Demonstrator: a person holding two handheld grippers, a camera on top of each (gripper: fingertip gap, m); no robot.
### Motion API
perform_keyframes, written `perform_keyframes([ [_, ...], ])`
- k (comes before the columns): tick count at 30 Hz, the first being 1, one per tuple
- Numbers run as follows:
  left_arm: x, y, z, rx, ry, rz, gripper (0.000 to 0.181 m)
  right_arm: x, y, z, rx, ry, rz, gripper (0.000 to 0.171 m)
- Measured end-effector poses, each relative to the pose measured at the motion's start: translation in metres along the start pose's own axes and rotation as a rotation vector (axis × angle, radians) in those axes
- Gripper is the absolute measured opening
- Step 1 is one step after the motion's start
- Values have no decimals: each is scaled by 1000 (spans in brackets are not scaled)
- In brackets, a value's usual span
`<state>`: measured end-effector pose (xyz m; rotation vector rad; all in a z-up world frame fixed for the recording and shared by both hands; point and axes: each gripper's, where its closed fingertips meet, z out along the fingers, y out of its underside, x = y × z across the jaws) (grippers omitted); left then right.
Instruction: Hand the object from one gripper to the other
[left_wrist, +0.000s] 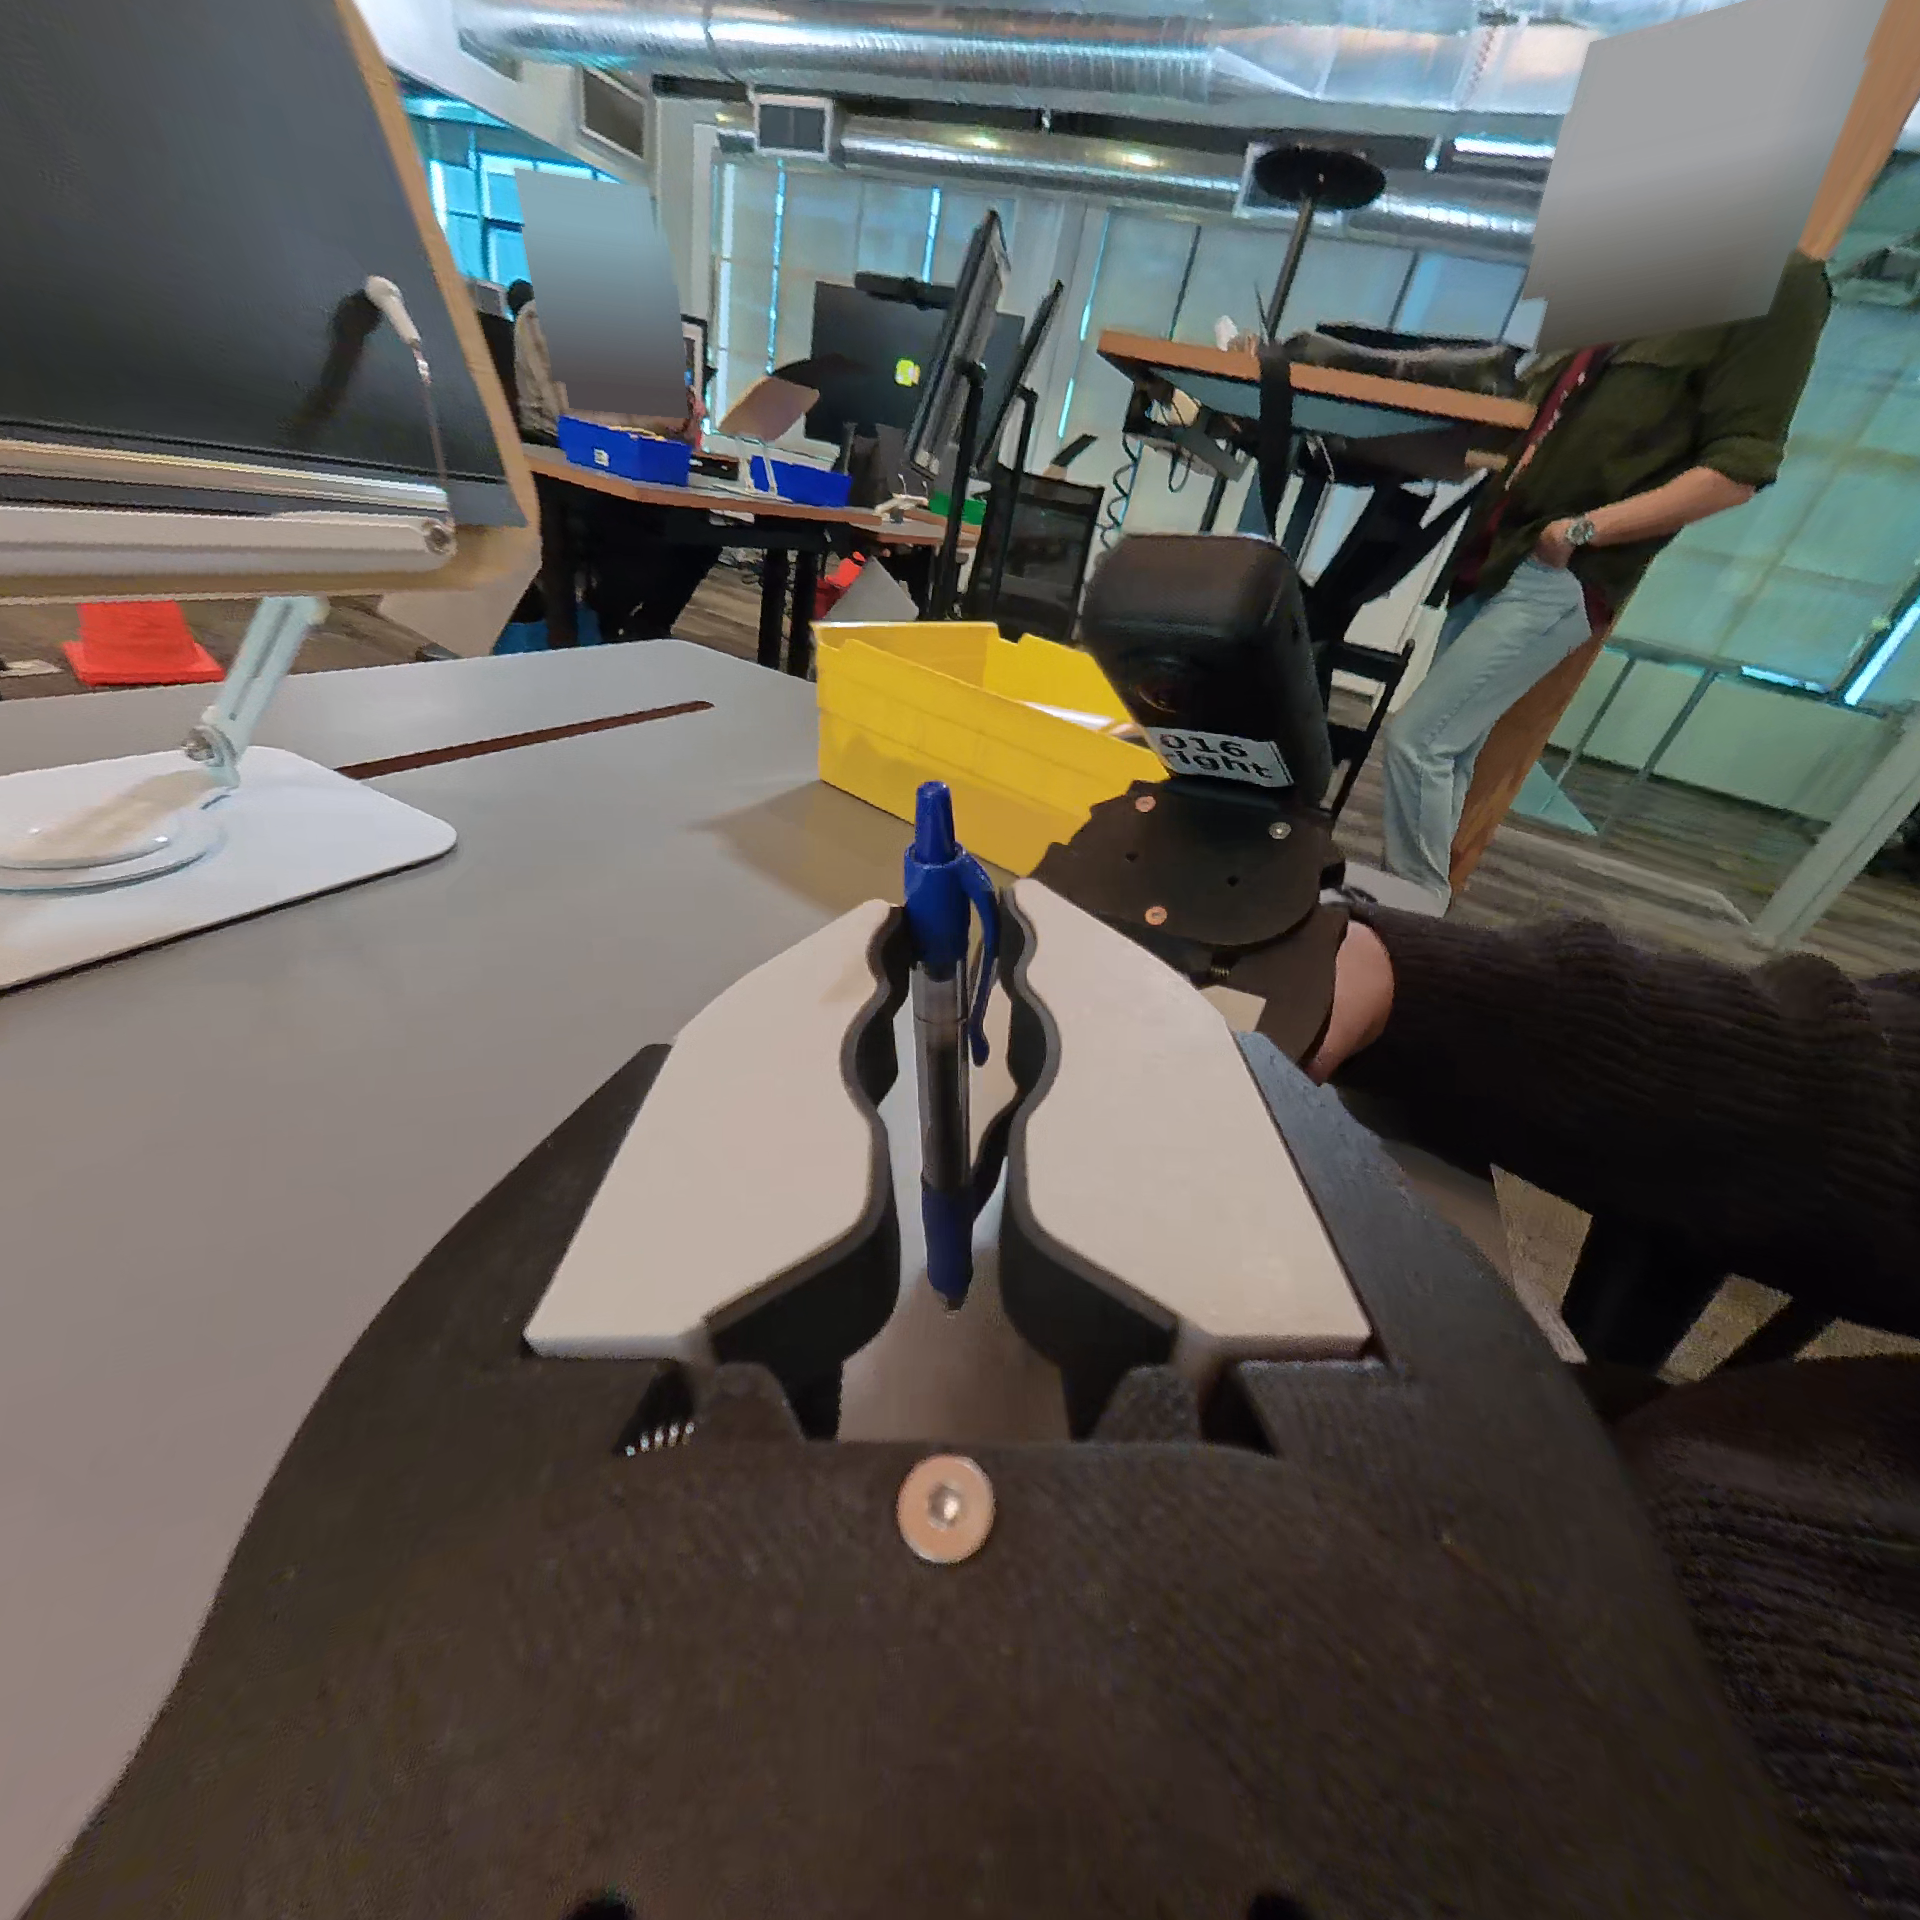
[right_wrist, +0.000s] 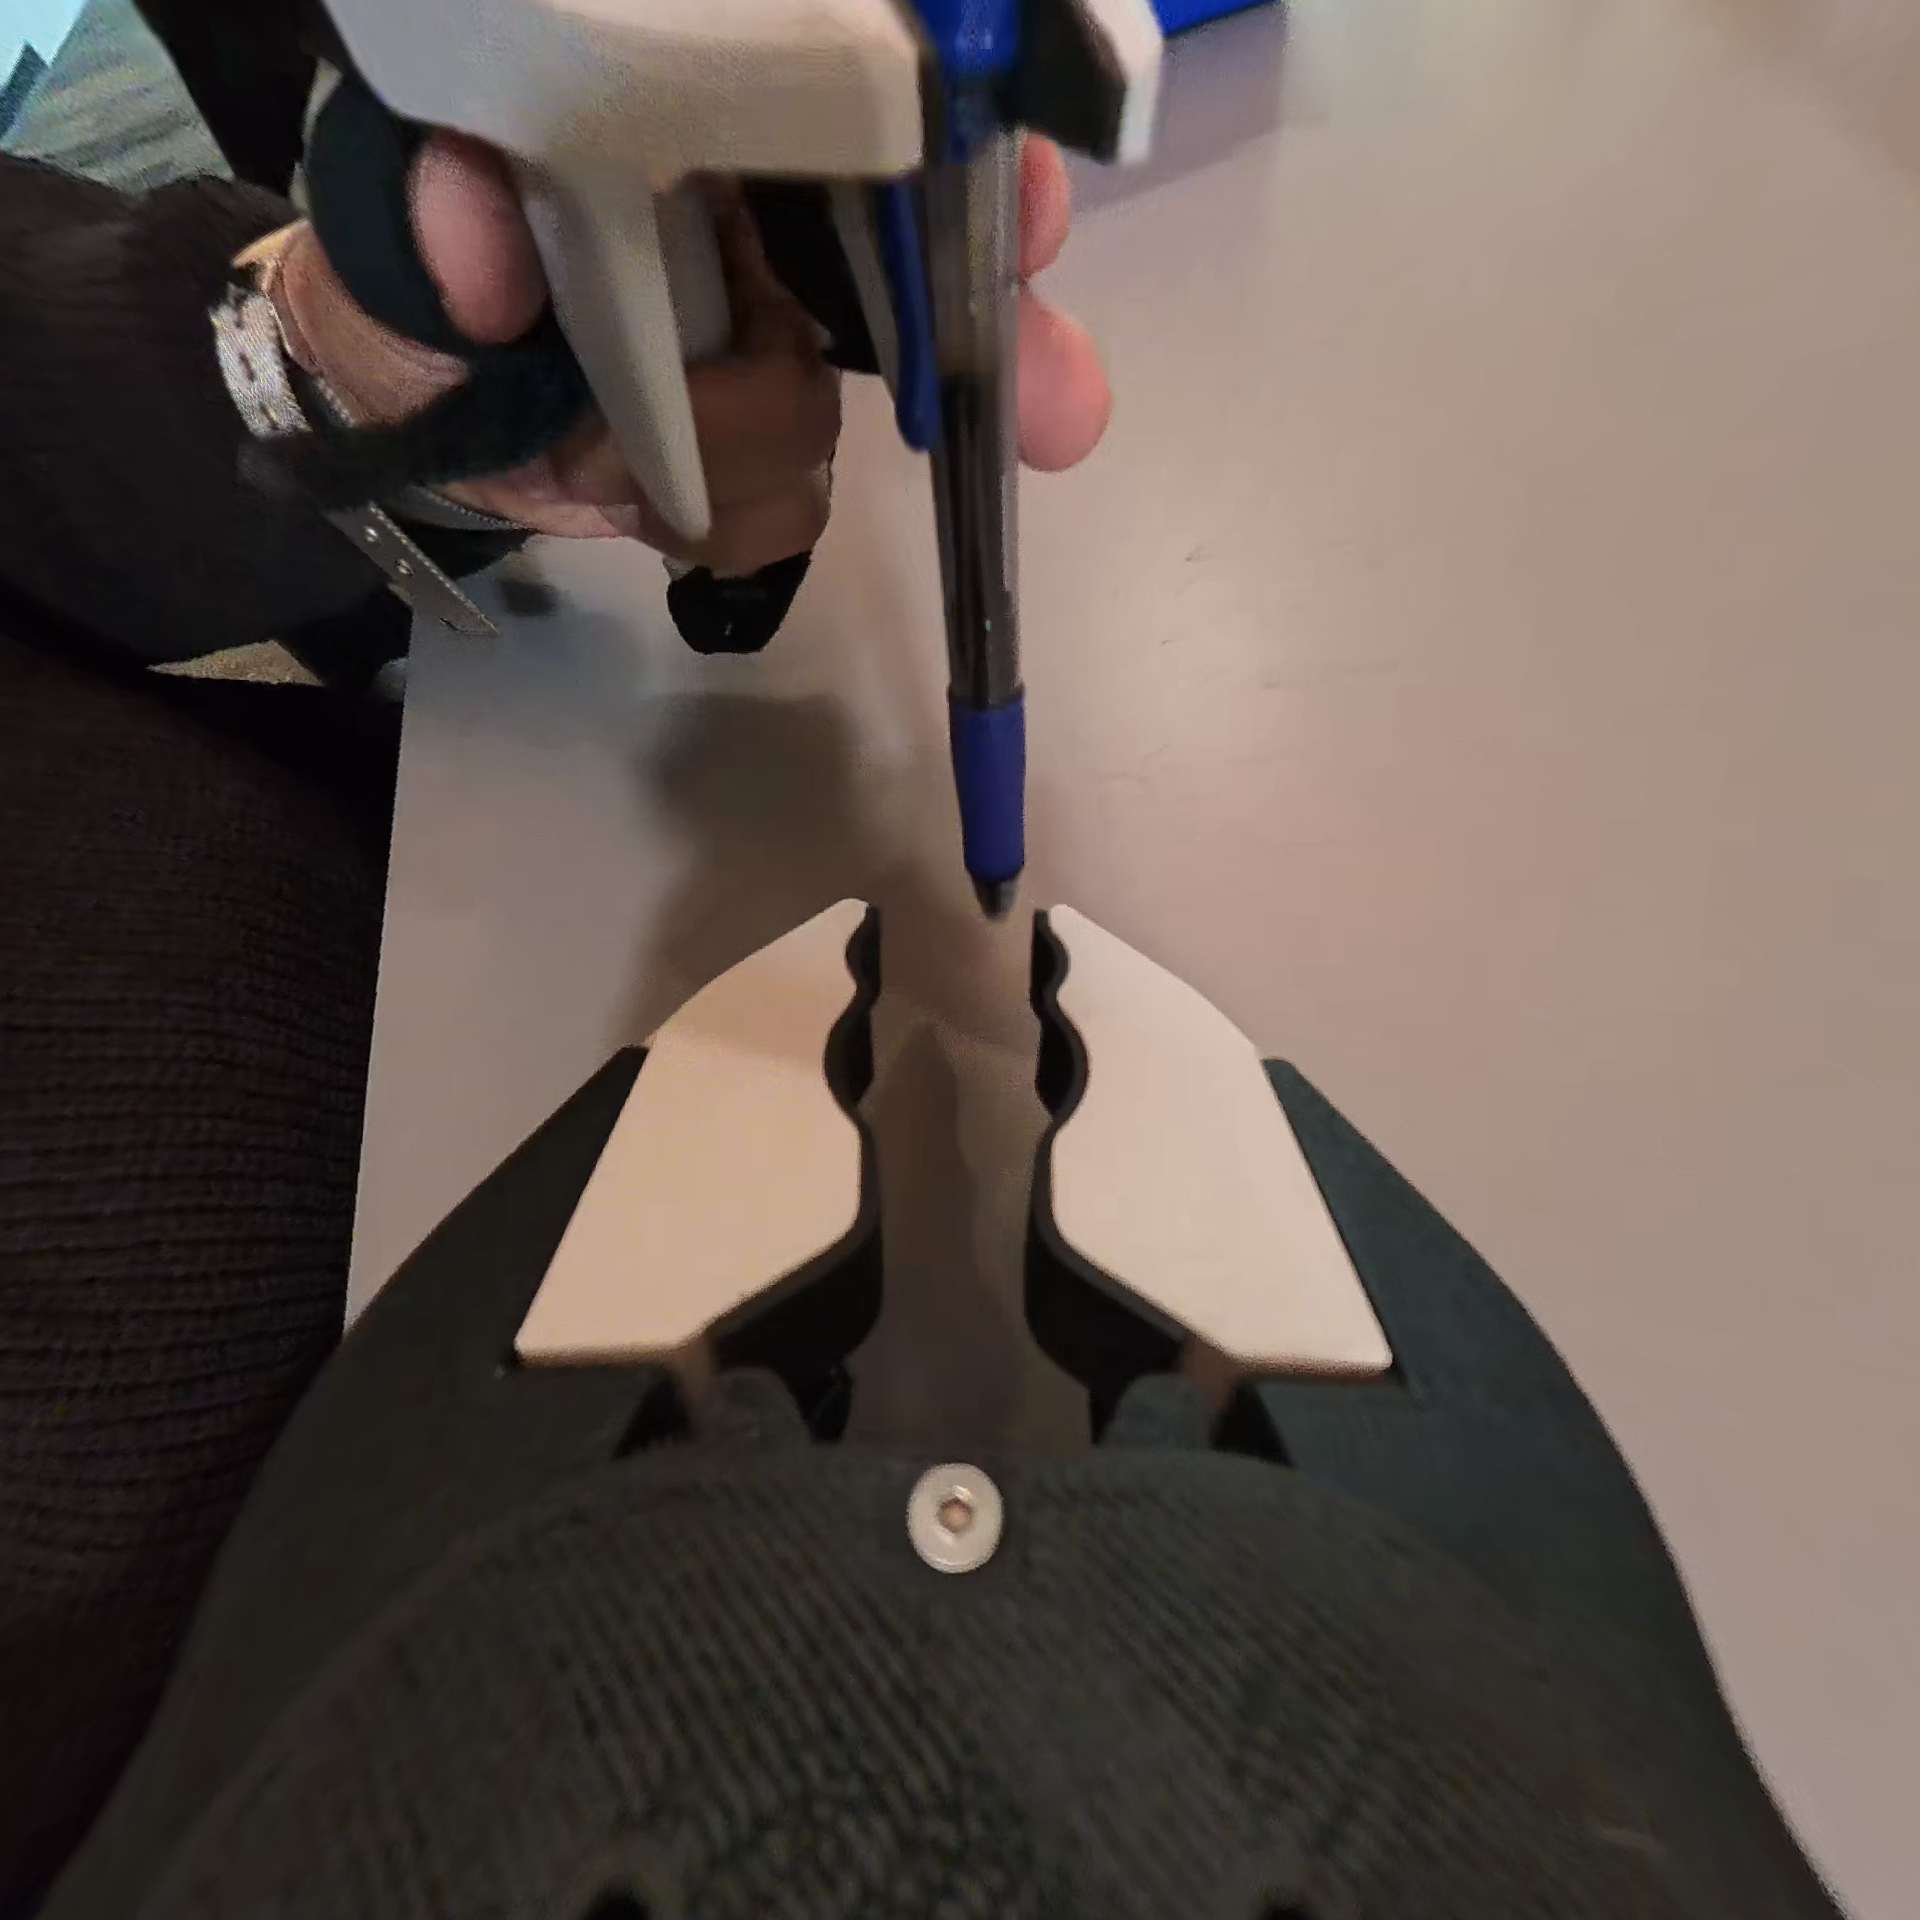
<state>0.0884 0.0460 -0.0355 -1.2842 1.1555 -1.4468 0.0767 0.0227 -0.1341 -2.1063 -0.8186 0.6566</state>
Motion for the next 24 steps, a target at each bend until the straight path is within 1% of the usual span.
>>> perform_keyframes([
  [5,-18,-12,-11,73,-34,-73,17,11,-10,-8,79,55,-4,28],
  [10,-33,-22,-20,144,-98,-91,17,29,-27,-17,197,169,54,19],
  [15,-40,-30,-28,209,-101,-169,17,25,-54,-23,353,199,77,19],
  [18,-43,-34,-31,257,-87,-229,16,24,-62,-23,410,205,115,22],
  [24,-48,-42,-39,336,-74,-294,16,26,-65,-23,454,180,205,29],
])
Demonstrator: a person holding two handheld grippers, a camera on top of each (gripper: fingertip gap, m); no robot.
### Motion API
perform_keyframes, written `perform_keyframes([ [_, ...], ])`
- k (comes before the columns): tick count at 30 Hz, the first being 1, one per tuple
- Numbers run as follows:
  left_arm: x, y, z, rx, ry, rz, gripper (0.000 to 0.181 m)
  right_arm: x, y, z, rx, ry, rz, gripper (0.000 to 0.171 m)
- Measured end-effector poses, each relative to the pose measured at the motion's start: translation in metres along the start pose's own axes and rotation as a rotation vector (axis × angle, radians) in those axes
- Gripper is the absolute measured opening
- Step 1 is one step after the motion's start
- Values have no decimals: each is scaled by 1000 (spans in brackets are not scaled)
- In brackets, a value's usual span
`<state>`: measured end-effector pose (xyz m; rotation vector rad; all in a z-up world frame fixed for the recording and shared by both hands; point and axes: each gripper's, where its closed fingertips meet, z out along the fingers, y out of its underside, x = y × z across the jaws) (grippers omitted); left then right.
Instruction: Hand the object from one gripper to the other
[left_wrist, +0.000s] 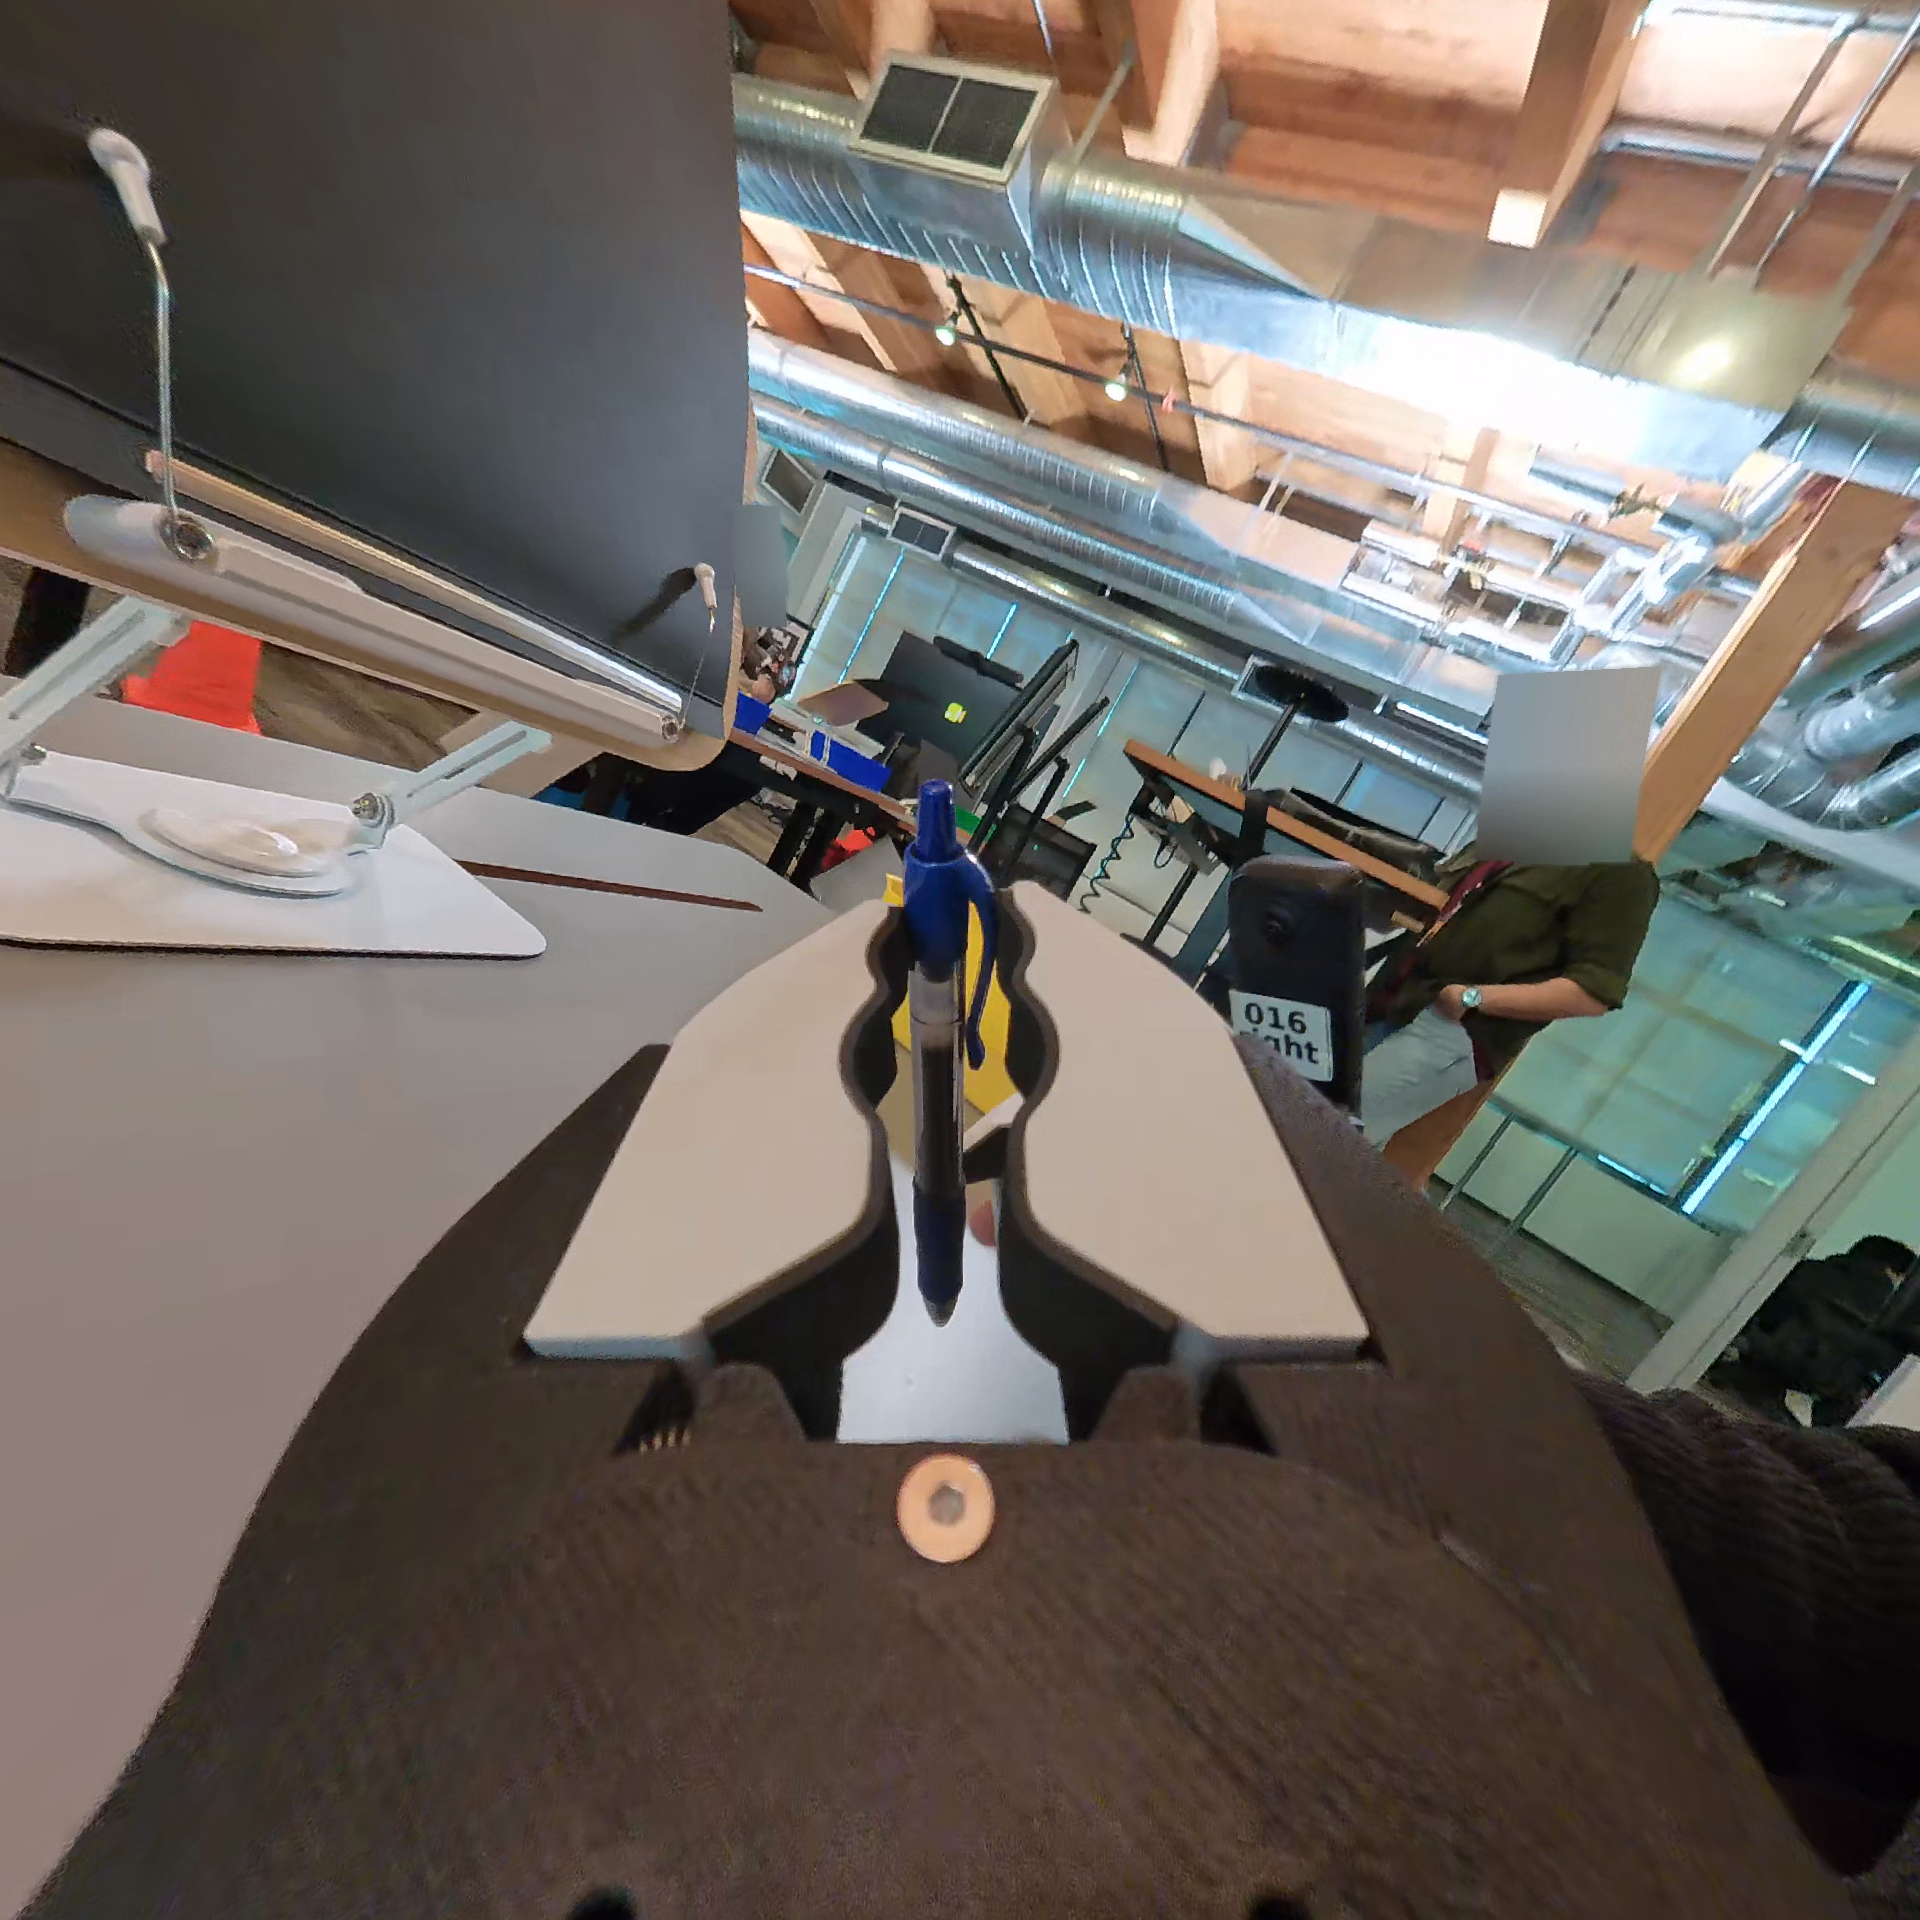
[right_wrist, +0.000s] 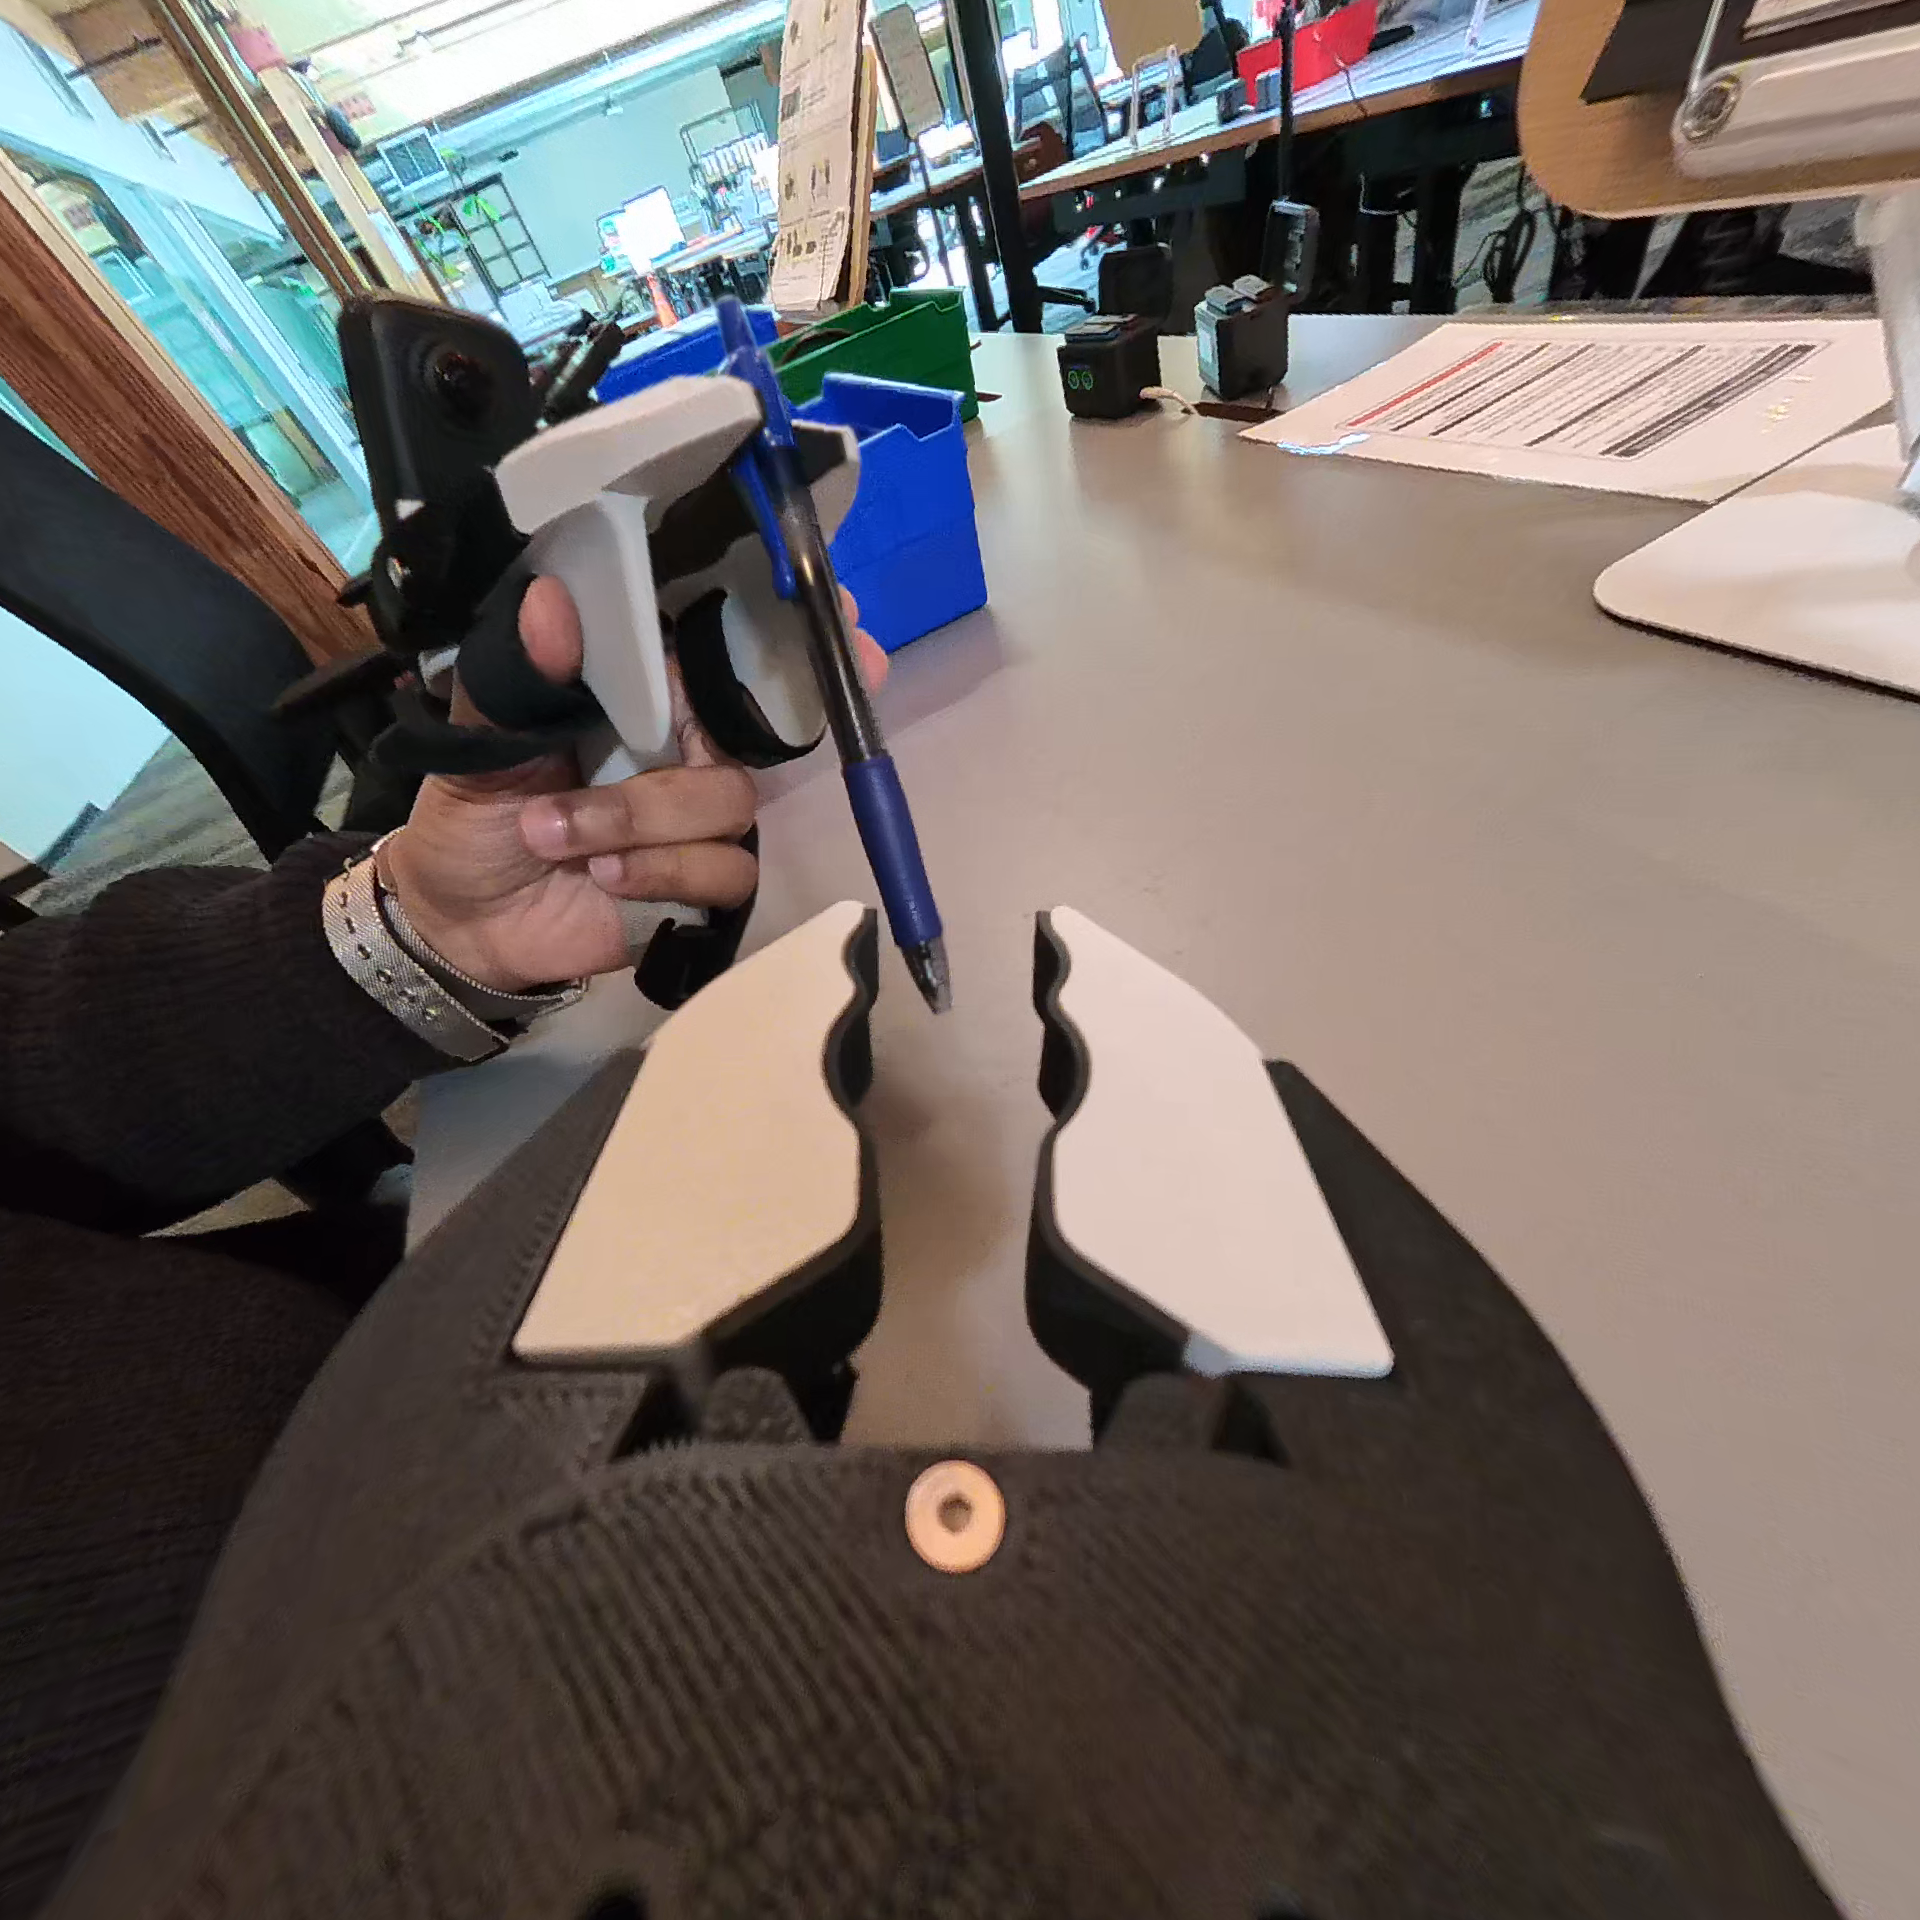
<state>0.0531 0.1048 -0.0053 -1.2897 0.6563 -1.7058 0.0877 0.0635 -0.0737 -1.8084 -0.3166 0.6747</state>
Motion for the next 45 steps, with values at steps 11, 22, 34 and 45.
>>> perform_keyframes([
  [11,-3,-18,-8,143,-49,24,16,-28,-5,11,77,-147,241,35],
  [22,21,-12,-5,245,39,-140,16,-29,-22,11,390,-256,698,40],
  [34,38,19,11,159,110,-274,16,-34,-39,-3,435,-406,690,31],
  [45,34,52,16,-222,201,-380,16,-44,-6,-2,14,-527,523,14],
])
